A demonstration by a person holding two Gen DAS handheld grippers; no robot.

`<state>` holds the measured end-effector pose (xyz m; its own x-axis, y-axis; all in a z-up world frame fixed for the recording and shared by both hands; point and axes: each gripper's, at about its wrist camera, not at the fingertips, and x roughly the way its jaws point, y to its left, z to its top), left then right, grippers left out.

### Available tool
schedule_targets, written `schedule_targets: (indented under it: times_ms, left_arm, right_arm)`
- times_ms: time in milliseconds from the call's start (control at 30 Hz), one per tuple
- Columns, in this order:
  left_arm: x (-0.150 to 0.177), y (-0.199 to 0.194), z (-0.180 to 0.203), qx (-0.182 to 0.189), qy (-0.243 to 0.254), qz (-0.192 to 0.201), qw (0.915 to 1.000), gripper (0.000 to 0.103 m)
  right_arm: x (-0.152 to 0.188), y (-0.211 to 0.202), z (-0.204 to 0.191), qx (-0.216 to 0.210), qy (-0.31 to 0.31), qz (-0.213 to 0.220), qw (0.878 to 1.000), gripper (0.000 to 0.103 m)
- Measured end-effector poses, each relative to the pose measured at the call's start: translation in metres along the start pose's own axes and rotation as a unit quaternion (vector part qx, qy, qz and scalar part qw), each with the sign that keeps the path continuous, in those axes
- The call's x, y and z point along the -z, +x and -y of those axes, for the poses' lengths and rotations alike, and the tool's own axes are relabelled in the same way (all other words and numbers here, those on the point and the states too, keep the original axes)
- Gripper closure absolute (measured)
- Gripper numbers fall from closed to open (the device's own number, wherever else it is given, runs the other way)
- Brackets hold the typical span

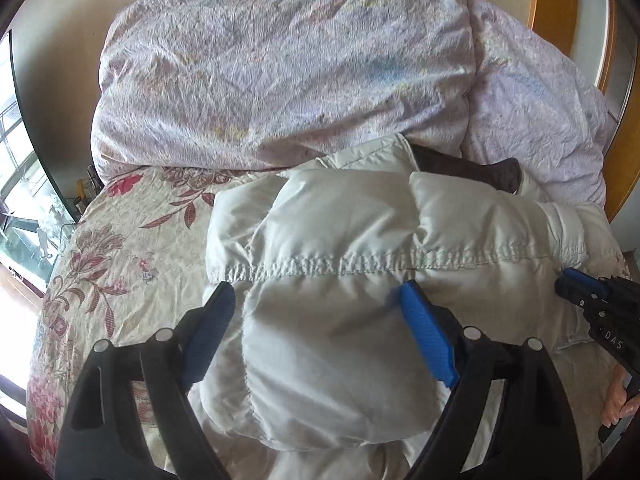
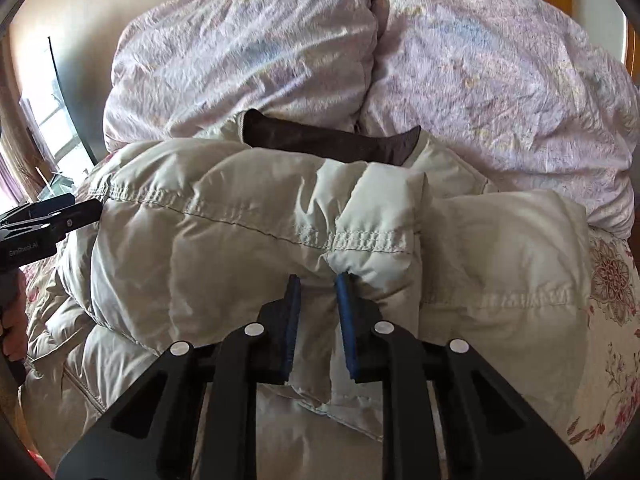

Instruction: Fold large clothes

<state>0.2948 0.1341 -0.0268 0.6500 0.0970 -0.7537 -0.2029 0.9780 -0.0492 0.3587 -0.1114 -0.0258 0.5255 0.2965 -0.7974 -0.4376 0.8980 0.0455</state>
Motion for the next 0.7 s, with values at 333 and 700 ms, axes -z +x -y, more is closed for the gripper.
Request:
schedule_targets:
  times_ms: [333,700]
  left_arm:
    - [0.006,0.037,0.003,0.0,0.0,-0.027,0.9996,0.014]
    - [0.011,0.063,0.002,-0.01,-0.012,-0.05,0.9986,0.008]
  right_arm:
    - [0.008,0.031,0.015,-0.019,0.034,-0.039,0.999,0.089]
    - [0.01,0.047,0.043,-0.098,0.111,-0.056,0.987,0.091]
